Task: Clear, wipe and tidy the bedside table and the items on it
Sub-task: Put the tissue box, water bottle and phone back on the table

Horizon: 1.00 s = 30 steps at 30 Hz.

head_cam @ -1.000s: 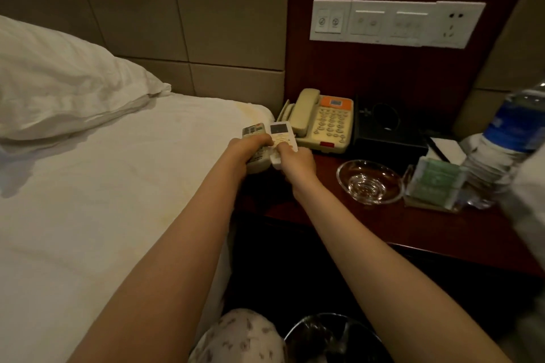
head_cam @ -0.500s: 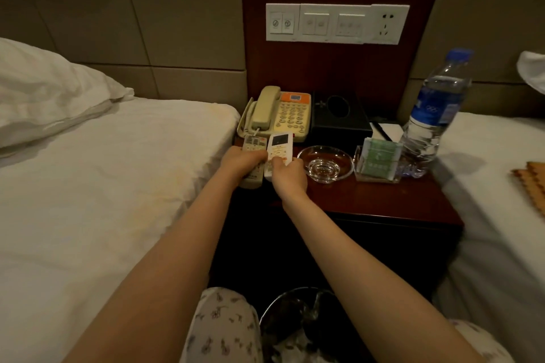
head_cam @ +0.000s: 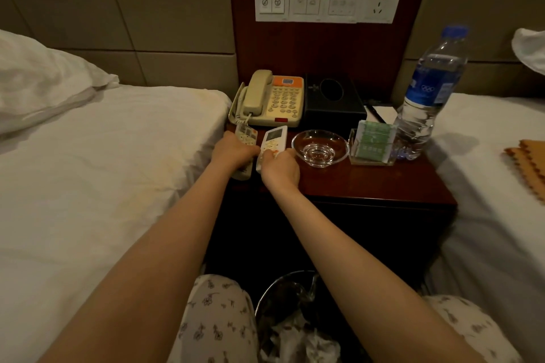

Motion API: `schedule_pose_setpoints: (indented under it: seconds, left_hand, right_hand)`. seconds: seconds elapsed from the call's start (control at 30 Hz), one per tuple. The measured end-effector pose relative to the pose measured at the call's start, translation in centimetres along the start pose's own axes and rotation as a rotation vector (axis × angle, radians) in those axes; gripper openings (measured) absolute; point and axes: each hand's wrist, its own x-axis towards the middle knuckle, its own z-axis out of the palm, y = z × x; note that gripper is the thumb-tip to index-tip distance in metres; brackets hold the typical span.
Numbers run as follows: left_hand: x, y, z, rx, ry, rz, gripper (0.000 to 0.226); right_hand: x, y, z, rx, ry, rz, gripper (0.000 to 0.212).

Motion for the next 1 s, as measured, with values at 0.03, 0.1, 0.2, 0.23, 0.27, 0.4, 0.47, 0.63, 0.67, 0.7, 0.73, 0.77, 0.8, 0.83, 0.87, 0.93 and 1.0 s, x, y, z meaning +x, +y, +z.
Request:
schedule_pose_setpoints:
  seconds: [0.03,0.1,0.2,0.23,0.27,0.4,0.47,0.63,0.67,0.7,0.73,0.77,0.8,0.83,0.87,0.93,1.0]
  left_hand:
    - [0.1,0.0,0.1,0.015,-0.002,-0.001,0.069]
    - [0.4,-0.1,0.3,0.045,-0.005,-0.004,0.070]
    - [0.8,-0.2,0.3,0.077,-0.011,-0.010,0.070]
    - [0.8,-0.3,0.2,0.093,-0.008,-0.013,0.069]
    - [0.8,-0.3,0.2,0.115,-0.005,-0.013,0.068]
    - [0.7,-0.7,0.3,0.198,-0.004,-0.036,0.074]
    - [0.8,-0.8,0.2,0.211,0.001,-0.045,0.076]
    - [0.6,-0.6,0.2,0.260,-0.003,-0.047,0.073]
    - [0.5,-0.5,0.3,0.277,0.002,-0.039,0.072]
    - [0.3,-0.4,0.3,0.299,0.006,-0.034,0.070]
    - [0.2,-0.4,0.4,0.323,0.011,-0.027,0.068]
    - [0.0,-0.2,0.4,0.346,0.009,-0.024,0.066]
    - [0.0,-0.1,0.3,0.365,0.014,-0.017,0.065]
    - [-0.1,-0.1,0.2,0.372,0.010,-0.014,0.065]
    - [-0.1,0.0,0.2,0.372,0.006,-0.008,0.065]
    - [-0.3,0.0,0.0,0.354,-0.006,0.002,0.065]
    - [-0.5,0.0,0.0,0.346,-0.008,0.010,0.064]
  right_hand:
    - [0.0,0.0,0.0,0.003,-0.003,0.001,0.043]
    - [0.0,0.0,0.0,0.004,-0.010,0.001,0.046]
    - [0.0,0.2,-0.2,0.018,-0.016,-0.007,0.057]
    - [-0.2,0.2,-0.2,0.010,-0.017,-0.019,0.063]
    - [-0.4,0.2,-0.2,-0.009,-0.017,-0.036,0.068]
    - [-1.2,0.4,-0.2,-0.085,-0.026,-0.117,0.080]
    - [-1.4,0.5,-0.3,-0.155,-0.036,-0.157,0.076]
    - [-1.9,0.9,-0.4,-0.426,0.016,-0.256,0.062]
    - [-2.0,1.0,-0.3,-0.456,0.032,-0.271,0.060]
    - [-2.1,1.1,-0.3,-0.480,0.046,-0.289,0.059]
    - [-2.2,1.2,-0.2,-0.498,0.059,-0.307,0.058]
    - [-2.2,1.2,-0.3,-0.511,0.068,-0.321,0.057]
    - [-2.3,1.2,-0.3,-0.519,0.073,-0.331,0.057]
    - [-2.4,1.2,-0.4,-0.523,0.077,-0.340,0.056]
    - [-2.4,1.2,-0.4,-0.527,0.082,-0.348,0.056]
    - [-2.5,1.2,-0.5,-0.527,0.087,-0.358,0.055]
    - [-2.7,1.2,-0.6,-0.516,0.078,-0.362,0.055]
